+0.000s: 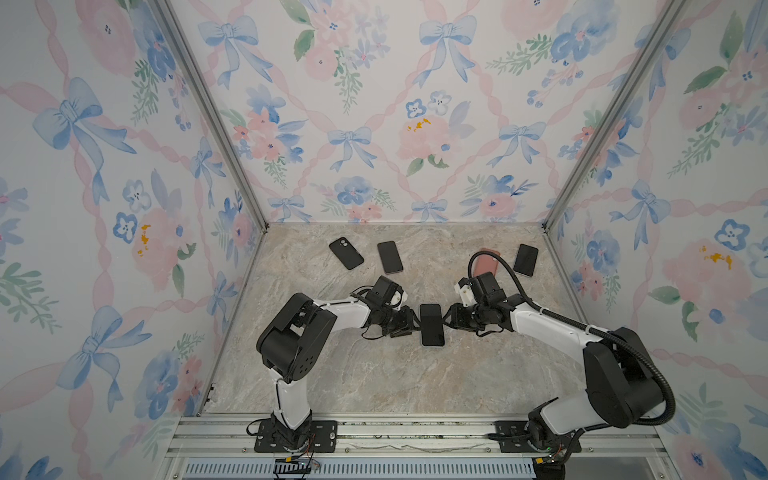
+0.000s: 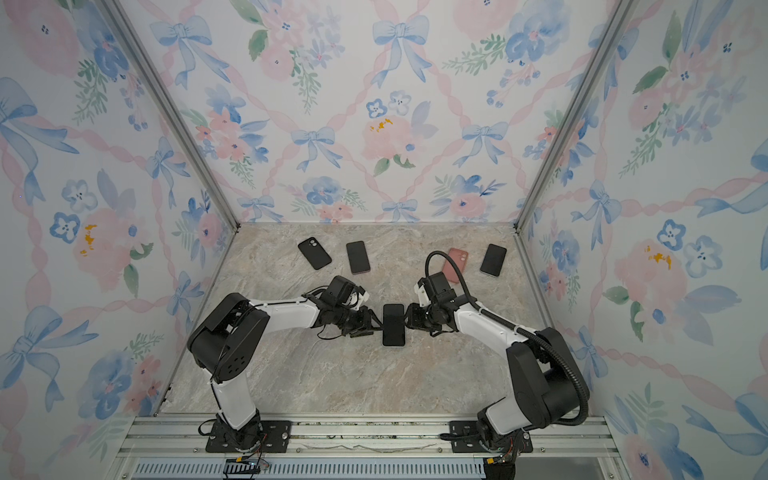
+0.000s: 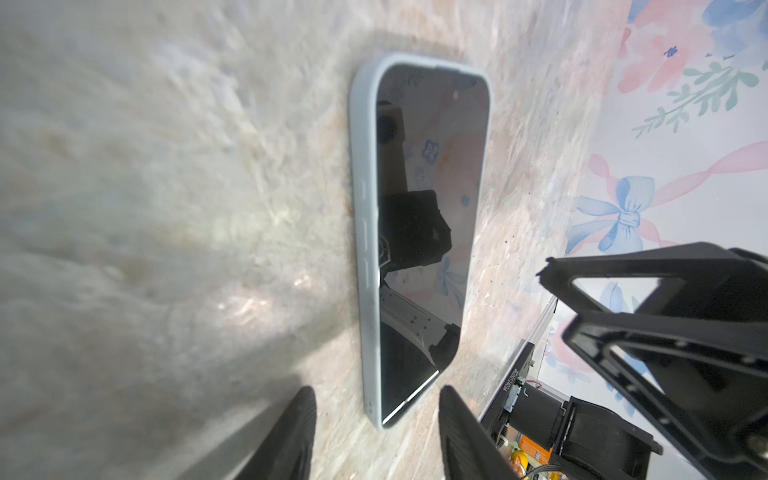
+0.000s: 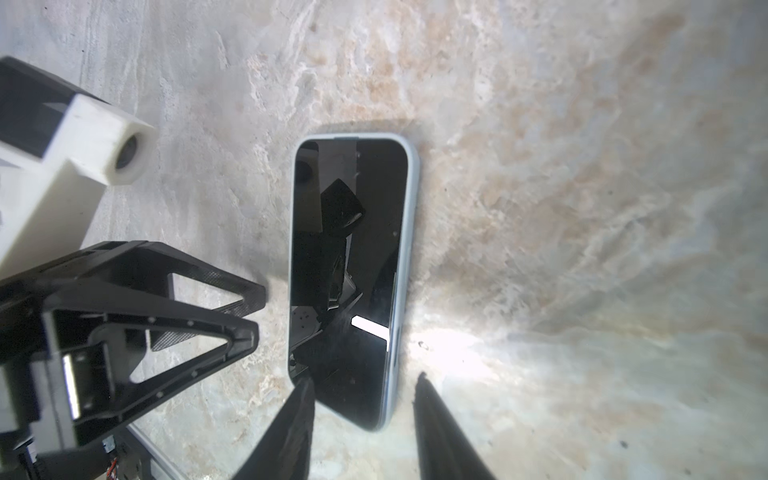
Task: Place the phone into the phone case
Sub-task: 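Lower the cased phone onto the table with both grippers and open them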
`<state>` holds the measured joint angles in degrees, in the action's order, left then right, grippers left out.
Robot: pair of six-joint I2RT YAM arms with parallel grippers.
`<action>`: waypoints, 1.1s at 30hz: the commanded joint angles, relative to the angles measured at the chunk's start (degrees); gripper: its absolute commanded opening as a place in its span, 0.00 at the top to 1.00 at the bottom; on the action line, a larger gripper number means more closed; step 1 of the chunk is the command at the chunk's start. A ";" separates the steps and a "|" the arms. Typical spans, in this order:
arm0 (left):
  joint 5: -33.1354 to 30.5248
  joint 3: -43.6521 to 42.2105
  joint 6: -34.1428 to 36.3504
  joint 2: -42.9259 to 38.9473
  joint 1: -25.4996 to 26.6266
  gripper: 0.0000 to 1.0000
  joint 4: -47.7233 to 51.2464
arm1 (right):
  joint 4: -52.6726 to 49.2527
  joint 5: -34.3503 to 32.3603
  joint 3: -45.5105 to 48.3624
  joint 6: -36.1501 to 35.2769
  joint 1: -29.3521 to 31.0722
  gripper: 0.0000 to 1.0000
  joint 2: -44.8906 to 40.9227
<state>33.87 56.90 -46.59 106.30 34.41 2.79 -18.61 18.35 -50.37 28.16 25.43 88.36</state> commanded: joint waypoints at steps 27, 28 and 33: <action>3.93 -1.54 -0.99 2.22 3.60 0.66 2.37 | -2.59 4.25 5.52 1.23 3.92 0.64 1.63; 3.93 -1.50 -0.94 2.42 3.64 0.66 2.31 | -2.03 4.46 5.76 1.47 4.06 0.64 1.97; 3.93 -1.09 -0.59 3.04 3.60 0.69 2.21 | -1.30 4.59 5.81 1.56 4.20 0.68 3.07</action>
<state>37.98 55.57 -47.16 107.57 37.74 3.88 -20.58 22.28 -45.06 29.30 29.06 90.39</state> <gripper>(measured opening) 0.318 0.323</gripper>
